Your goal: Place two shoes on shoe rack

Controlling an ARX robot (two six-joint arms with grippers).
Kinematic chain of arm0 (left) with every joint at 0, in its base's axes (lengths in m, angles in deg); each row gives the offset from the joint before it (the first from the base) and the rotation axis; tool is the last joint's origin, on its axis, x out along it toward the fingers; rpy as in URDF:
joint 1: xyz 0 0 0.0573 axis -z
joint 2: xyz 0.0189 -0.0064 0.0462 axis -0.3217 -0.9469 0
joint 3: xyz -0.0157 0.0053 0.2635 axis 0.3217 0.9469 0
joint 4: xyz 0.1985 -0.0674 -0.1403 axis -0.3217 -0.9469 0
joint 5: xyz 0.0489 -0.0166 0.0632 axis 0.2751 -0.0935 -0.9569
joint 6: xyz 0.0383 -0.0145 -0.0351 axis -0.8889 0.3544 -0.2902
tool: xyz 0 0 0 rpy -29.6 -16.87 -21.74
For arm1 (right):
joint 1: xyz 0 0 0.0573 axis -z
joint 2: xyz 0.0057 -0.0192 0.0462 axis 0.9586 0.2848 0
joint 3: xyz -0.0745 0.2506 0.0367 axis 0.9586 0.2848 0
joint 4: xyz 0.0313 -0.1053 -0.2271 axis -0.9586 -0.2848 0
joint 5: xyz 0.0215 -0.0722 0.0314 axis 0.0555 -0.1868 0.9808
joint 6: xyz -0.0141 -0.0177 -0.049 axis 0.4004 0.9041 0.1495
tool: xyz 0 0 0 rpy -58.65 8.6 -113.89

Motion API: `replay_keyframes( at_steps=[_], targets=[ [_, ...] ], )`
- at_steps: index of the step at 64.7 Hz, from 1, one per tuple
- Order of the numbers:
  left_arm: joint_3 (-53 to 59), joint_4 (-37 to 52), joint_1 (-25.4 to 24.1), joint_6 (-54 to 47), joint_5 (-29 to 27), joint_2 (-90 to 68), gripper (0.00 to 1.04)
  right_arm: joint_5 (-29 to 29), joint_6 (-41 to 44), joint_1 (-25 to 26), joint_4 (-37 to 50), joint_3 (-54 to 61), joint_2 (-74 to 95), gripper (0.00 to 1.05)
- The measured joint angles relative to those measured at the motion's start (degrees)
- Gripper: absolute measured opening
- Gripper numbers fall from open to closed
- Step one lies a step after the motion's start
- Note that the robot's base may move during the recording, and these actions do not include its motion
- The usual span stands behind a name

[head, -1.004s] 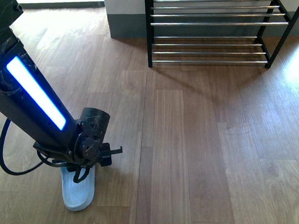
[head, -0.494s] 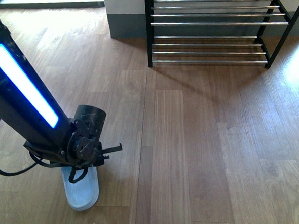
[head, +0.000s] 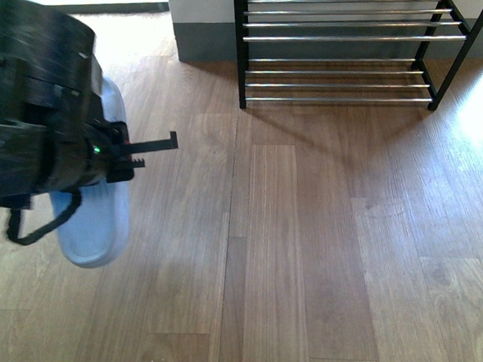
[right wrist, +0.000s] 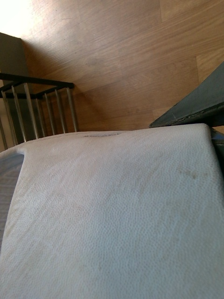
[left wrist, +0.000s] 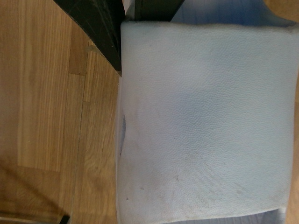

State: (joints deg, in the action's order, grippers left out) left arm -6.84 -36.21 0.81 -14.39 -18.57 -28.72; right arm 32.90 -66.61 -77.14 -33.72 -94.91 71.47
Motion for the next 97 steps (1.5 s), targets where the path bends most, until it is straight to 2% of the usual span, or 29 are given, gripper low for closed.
replay_keyframes(
  at_steps=[13, 23, 27, 97],
  targets=[
    [12.8, -6.3, 3.1, -6.5, -5.2, 25.1, 0.02, 0.0, 0.0, 0.0, 0.0, 0.0, 0.0, 0.01],
    [19.9, -17.3, 5.7, -11.5, -10.4, 46.1, 0.02, 0.0, 0.0, 0.0, 0.0, 0.0, 0.0, 0.01],
    [21.3, -20.0, 6.5, -12.3, -10.8, 51.2, 0.02, 0.0, 0.0, 0.0, 0.0, 0.0, 0.0, 0.01],
    [21.5, -20.4, 7.1, -13.5, -10.9, 53.5, 0.02, -0.1, 0.0, 0.1, 0.0, 0.0, 0.0, 0.01]
  ],
)
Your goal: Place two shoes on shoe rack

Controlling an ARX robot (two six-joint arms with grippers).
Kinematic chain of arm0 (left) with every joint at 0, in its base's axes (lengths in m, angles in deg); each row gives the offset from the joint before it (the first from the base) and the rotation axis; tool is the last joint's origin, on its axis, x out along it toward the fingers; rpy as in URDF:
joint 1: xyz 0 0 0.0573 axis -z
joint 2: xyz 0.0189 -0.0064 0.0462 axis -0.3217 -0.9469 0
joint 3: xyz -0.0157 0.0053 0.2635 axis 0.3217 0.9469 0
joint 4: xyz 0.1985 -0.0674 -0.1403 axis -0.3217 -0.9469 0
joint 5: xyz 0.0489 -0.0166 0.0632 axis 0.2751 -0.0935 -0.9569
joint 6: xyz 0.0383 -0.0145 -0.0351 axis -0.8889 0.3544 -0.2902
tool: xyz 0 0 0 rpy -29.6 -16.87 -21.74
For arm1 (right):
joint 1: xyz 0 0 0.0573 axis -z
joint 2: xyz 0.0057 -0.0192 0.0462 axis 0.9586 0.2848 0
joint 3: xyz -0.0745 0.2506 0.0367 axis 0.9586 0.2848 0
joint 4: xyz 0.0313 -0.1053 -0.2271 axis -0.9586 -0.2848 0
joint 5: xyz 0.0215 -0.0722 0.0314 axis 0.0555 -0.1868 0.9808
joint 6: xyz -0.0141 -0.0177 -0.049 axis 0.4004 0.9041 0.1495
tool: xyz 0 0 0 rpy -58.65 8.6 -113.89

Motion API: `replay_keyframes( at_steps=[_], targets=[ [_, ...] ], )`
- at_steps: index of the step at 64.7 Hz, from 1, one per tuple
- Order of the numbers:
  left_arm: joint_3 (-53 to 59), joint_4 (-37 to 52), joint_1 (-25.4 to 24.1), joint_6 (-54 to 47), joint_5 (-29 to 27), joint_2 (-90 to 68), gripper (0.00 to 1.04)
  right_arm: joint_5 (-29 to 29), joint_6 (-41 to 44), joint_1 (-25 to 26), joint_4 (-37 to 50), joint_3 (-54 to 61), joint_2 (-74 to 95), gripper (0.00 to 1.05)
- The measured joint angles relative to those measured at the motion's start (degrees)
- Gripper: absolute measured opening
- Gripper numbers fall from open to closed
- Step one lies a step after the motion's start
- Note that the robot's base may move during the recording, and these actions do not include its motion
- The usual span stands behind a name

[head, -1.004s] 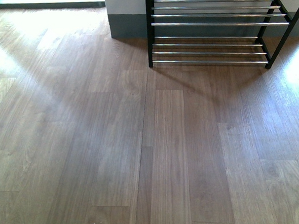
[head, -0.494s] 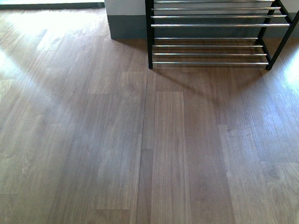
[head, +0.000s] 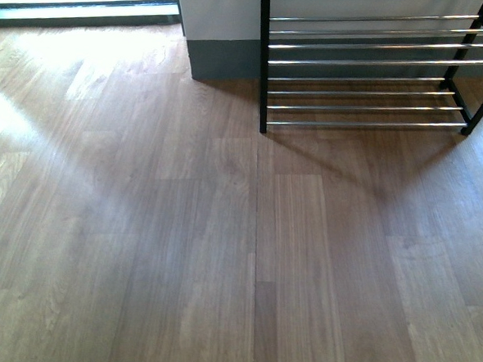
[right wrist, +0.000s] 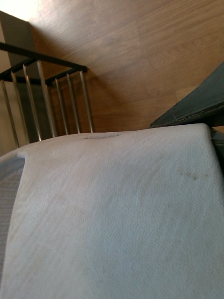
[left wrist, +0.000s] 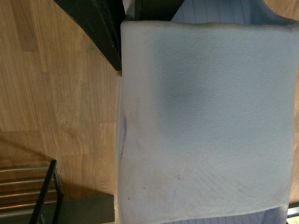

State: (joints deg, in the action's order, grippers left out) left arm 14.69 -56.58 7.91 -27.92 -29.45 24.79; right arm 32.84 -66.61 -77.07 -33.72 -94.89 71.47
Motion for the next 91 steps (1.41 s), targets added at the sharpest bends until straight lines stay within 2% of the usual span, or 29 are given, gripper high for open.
replay_keyframes(
  at_steps=[91],
  targets=[
    [0.0, 0.0, 0.0, -0.2, 0.0, -0.2, 0.02, 0.1, 0.0, -0.1, 0.0, 0.0, 0.0, 0.01]
  ],
)
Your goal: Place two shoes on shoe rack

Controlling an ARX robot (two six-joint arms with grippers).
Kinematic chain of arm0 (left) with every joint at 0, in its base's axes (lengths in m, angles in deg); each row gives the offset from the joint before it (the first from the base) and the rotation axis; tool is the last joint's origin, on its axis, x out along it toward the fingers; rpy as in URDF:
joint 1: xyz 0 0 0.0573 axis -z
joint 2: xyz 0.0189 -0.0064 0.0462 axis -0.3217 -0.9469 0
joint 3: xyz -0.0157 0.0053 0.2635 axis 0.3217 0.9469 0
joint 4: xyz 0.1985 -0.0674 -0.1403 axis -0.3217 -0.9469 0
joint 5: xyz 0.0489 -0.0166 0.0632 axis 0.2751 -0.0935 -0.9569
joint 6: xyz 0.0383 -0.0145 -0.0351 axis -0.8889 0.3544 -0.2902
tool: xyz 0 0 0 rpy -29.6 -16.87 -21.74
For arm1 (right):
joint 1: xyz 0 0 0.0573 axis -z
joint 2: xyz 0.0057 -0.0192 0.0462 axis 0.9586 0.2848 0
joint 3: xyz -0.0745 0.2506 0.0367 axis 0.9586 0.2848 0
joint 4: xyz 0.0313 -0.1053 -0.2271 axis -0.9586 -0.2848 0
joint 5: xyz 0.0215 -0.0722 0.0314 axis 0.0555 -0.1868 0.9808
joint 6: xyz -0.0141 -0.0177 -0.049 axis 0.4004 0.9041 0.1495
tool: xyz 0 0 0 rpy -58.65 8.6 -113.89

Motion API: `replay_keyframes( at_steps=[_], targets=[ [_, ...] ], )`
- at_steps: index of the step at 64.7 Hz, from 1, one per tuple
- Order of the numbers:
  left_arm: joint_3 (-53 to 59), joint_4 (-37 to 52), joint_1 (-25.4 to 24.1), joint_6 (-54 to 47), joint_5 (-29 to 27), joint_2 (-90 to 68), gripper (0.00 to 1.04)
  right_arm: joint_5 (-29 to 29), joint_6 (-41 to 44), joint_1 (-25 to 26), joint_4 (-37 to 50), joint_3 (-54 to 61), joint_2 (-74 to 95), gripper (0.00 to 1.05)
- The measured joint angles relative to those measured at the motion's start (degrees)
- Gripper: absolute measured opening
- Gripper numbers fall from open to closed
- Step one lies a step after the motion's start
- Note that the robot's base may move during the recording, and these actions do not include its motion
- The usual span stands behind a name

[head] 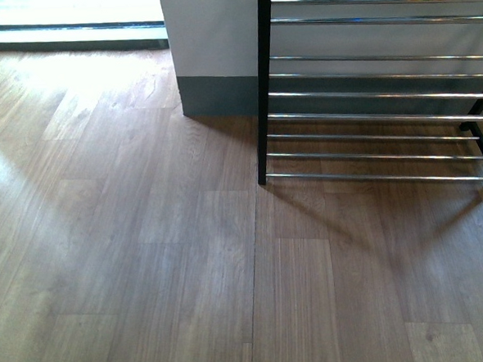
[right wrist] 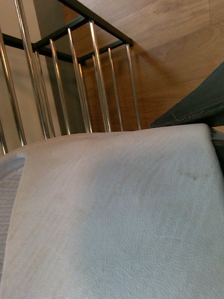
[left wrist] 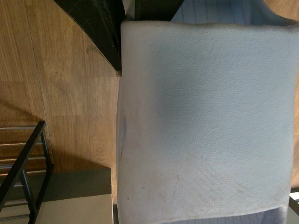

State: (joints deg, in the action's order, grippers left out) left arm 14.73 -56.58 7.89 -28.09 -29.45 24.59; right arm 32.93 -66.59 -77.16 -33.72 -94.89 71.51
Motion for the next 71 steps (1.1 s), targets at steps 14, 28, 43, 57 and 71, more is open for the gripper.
replay_keyframes(
  at_steps=[14, 28, 43, 57, 71],
  targets=[
    [0.0, 0.0, 0.0, 0.0, 0.0, 0.0, 0.02, 0.1, 0.0, 0.0, 0.0, 0.1, 0.0, 0.01],
    [0.0, 0.0, 0.0, 0.0, 0.0, 0.0, 0.02, 0.0, 0.0, 0.0, 0.0, 0.1, 0.0, 0.01],
    [0.1, 0.0, 0.0, 0.0, 0.0, 0.0, 0.02, 0.1, 0.0, 0.0, 0.0, 0.1, 0.0, 0.01],
    [0.0, 0.0, 0.0, 0.0, 0.0, 0.0, 0.02, 0.1, 0.0, 0.0, 0.0, 0.1, 0.0, 0.01],
    [0.0, 0.0, 0.0, 0.0, 0.0, 0.0, 0.02, 0.1, 0.0, 0.0, 0.0, 0.0, 0.0, 0.01]
  ],
)
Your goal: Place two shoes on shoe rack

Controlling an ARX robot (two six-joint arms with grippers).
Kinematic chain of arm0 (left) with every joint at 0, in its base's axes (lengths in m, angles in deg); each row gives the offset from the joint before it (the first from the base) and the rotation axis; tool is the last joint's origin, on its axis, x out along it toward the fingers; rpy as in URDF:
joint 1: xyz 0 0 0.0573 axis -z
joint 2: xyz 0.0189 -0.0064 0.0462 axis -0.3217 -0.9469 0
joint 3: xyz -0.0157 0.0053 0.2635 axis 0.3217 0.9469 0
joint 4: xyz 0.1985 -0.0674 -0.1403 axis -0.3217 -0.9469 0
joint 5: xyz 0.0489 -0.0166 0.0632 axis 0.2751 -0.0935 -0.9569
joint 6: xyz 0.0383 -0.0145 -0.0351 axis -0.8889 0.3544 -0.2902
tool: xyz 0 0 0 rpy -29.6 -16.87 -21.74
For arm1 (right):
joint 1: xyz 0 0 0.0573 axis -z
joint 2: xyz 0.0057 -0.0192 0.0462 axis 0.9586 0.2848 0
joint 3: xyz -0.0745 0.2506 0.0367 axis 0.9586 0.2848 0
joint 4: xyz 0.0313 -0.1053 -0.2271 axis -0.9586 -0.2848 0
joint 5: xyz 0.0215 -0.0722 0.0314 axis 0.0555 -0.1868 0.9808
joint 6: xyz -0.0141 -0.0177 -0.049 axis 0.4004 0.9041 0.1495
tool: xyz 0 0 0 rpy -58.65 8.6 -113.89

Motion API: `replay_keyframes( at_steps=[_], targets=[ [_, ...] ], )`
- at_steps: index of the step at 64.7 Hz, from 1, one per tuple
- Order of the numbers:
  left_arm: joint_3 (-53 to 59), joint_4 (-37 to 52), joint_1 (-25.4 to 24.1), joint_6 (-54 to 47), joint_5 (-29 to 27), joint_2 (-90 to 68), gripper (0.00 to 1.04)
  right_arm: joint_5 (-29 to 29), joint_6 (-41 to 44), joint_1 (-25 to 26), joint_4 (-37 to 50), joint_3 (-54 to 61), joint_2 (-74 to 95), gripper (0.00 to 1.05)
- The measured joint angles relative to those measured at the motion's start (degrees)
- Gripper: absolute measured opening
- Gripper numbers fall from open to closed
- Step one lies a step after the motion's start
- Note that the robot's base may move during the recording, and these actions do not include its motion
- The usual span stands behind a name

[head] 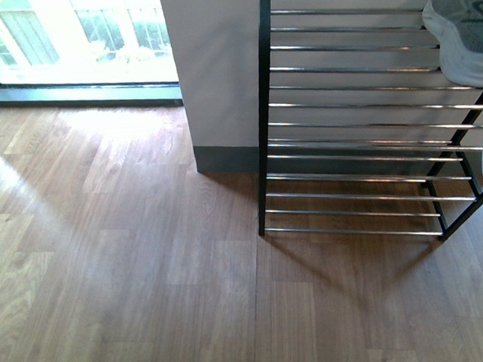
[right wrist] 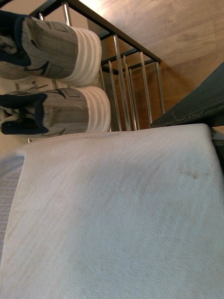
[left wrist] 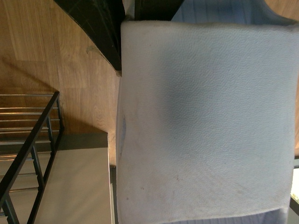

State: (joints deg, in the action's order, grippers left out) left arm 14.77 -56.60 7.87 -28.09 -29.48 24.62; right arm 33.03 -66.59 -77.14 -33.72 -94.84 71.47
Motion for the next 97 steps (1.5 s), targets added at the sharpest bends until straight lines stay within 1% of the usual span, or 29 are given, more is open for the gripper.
replay_keyframes(
  at_steps=[3, 6, 8, 10, 14, 20, 33, 43, 48, 55, 61, 77, 88, 97],
  targets=[
    [0.0, 0.0, 0.0, 0.0, 0.0, 0.0, 0.02, 1.1, 0.4, 0.1, 0.7, 0.1, 0.1, 0.01],
    [0.0, 0.0, 0.0, 0.0, 0.0, 0.0, 0.02, 8.4, 2.2, 0.6, 7.8, 0.8, 1.9, 0.01],
    [0.0, 0.0, 0.0, 0.0, 0.0, 0.0, 0.02, 11.3, 3.0, 0.6, 11.1, 0.3, 3.1, 0.01],
    [0.0, 0.0, 0.0, 0.0, 0.0, 0.0, 0.02, 12.4, 3.5, 0.0, 11.6, -1.0, 4.2, 0.01],
    [0.0, 0.0, 0.0, 0.0, 0.0, 0.0, 0.02, 12.3, 4.4, -1.4, 9.5, -4.3, 6.0, 0.01],
    [0.0, 0.0, 0.0, 0.0, 0.0, 0.0, 0.02, 9.8, 5.9, -3.5, 3.1, -11.7, 9.9, 0.01],
    [0.0, 0.0, 0.0, 0.0, 0.0, 0.0, 0.02, 3.4, 10.6, -7.6, -12.0, -32.1, 24.1, 0.01],
    [0.0, 0.0, 0.0, 0.0, 0.0, 0.0, 0.02, -1.2, 12.7, -8.8, -21.1, -46.5, 35.8, 0.01],
    [0.0, 0.0, 0.0, 0.0, 0.0, 0.0, 0.02, -2.4, 12.9, -9.0, -24.9, -52.2, 40.5, 0.01],
    [0.0, 0.0, 0.0, 0.0, 0.0, 0.0, 0.02, -5.7, 12.8, -9.0, -31.1, -61.5, 48.4, 0.01],
    [0.0, 0.0, 0.0, 0.0, 0.0, 0.0, 0.02, -8.1, 12.9, -8.9, -34.1, -67.4, 53.4, 0.01],
    [0.0, 0.0, 0.0, 0.0, 0.0, 0.0, 0.02, -11.8, 13.4, -8.2, -41.7, -80.5, 61.6, 0.01],
    [0.0, 0.0, 0.0, 0.0, 0.0, 0.0, 0.02, -15.6, 15.7, -7.3, -47.4, -89.5, 66.4, 0.01],
    [0.0, 0.0, 0.0, 0.0, 0.0, 0.0, 0.02, -17.1, 16.6, -6.6, -50.7, -93.3, 68.7, 0.01]
  ],
)
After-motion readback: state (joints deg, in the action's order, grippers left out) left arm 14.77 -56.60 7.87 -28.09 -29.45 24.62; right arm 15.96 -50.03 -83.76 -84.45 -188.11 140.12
